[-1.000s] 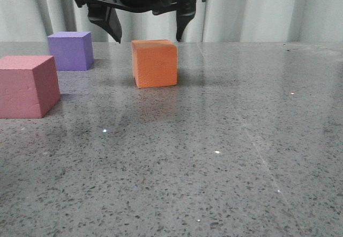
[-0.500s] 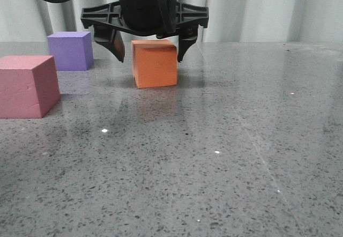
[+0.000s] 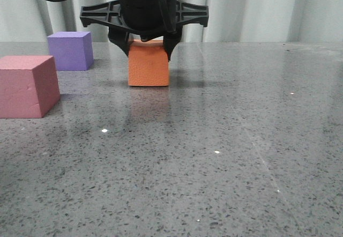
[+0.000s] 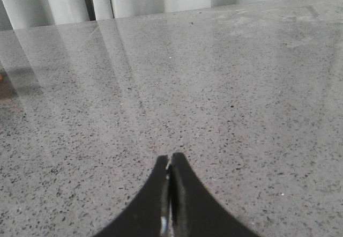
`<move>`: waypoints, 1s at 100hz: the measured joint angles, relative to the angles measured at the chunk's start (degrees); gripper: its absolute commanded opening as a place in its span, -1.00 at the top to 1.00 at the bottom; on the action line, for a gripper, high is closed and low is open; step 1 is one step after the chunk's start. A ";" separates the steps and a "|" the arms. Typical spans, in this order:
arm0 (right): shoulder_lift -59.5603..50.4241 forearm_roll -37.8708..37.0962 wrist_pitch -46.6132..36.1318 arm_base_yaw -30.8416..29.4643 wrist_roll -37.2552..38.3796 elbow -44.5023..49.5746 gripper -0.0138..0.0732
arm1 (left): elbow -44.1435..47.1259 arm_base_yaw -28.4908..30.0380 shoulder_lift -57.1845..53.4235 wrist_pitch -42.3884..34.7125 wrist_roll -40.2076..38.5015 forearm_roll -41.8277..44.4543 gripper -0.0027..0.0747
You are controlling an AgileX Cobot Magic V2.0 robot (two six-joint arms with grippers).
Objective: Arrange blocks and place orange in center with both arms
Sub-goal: 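Lift the orange cube with the left gripper toward the purple cube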
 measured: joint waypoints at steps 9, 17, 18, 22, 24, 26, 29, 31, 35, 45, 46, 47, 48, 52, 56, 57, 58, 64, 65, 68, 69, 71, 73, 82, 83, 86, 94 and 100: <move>0.00 0.00 0.00 0.00 0.00 0.00 0.84 | 0.00 0.00 -1.53 1.38 2.00 0.00 0.85; 0.00 0.00 0.00 0.00 0.00 0.00 0.84 | 0.00 0.00 -4.18 2.07 3.72 0.46 0.85; 0.00 0.00 0.00 0.00 0.00 0.00 0.84 | 0.00 0.00 -4.44 2.20 3.87 0.70 0.85; 0.00 0.00 0.00 0.00 0.00 0.00 0.84 | 0.00 0.00 -5.99 2.47 4.40 1.30 0.85; 0.00 0.00 0.00 0.00 0.00 0.00 0.84 | 0.00 0.00 -6.79 2.60 4.54 1.41 0.85; 0.00 0.00 0.00 0.00 0.00 0.00 0.84 | 0.00 0.00 -7.30 2.69 4.89 1.83 0.85; 0.00 0.00 0.00 0.00 0.00 0.00 0.84 | 0.00 0.00 -8.60 2.83 5.36 2.15 0.85; 0.00 0.00 0.00 0.00 0.00 0.00 0.84 | 0.00 0.11 -9.34 2.96 5.79 2.33 0.85; 0.00 0.00 0.00 0.00 0.00 0.00 0.84 | 0.00 0.39 -10.49 3.22 6.54 2.57 0.85; 0.00 0.00 0.00 0.00 0.00 0.00 0.84 | 0.00 2.01 -13.21 4.79 8.72 2.77 0.85; 0.00 0.00 0.00 0.00 0.00 0.00 0.84 | 0.00 2.33 -13.36 4.95 8.83 2.89 0.85; 0.00 0.00 0.00 0.00 0.00 0.00 0.84 | 0.00 2.51 -13.51 5.09 9.10 2.86 0.85; 0.00 0.00 0.00 0.00 0.00 0.00 0.84 | 0.13 2.85 -13.78 5.11 9.13 2.86 0.85; 0.00 0.00 0.00 0.00 0.00 0.00 0.84 | 0.67 3.76 -14.63 5.39 9.64 3.01 0.85; 0.00 0.00 0.00 0.00 0.00 0.00 0.84 | 1.22 4.87 -15.25 5.54 9.91 3.01 0.85; 0.00 0.00 0.00 0.00 0.00 0.00 0.84 | 1.48 5.25 -15.50 5.54 10.04 3.13 0.85; 0.00 0.00 0.00 0.00 0.00 0.00 0.84 | 1.64 5.44 -15.62 5.54 10.04 3.08 0.85; 0.00 0.00 0.00 0.00 0.00 0.00 0.84 | 3.19 7.04 -16.52 5.54 10.27 3.16 0.85; 0.00 0.00 0.00 0.00 0.00 0.00 0.84 | 3.39 7.21 -16.71 5.43 10.40 3.16 0.85; 0.00 0.00 0.00 0.00 0.00 0.00 0.84 | 4.26 7.90 -17.05 5.20 10.55 3.16 0.85; 0.00 0.00 0.00 0.00 0.00 0.00 0.84 | 4.72 8.25 -17.26 5.19 10.56 3.16 0.85; 0.00 0.00 0.00 0.00 0.00 0.00 0.84 | 5.47 8.76 -17.54 5.03 10.56 3.16 0.85; 0.00 0.00 0.00 0.00 0.00 0.00 0.84 | 5.98 9.11 -17.93 4.69 10.69 3.16 0.85; 0.00 0.00 0.00 0.00 0.00 0.00 0.84 | 9.52 11.18 -18.84 2.17 10.90 2.64 0.85; 0.00 0.00 0.00 0.00 0.00 0.00 0.84 | 10.07 11.46 -19.01 1.90 10.90 2.53 0.85; 0.00 0.00 0.00 0.00 0.00 0.00 0.84 | 11.10 11.99 -19.25 0.53 11.06 2.11 0.85; 0.00 0.00 0.00 0.00 0.00 0.00 0.84 | 13.52 13.06 -19.50 -2.49 11.30 1.19 0.85; 0.00 0.00 0.00 0.00 0.00 0.00 0.84 | 15.29 13.48 -19.50 -4.57 11.54 0.63 0.85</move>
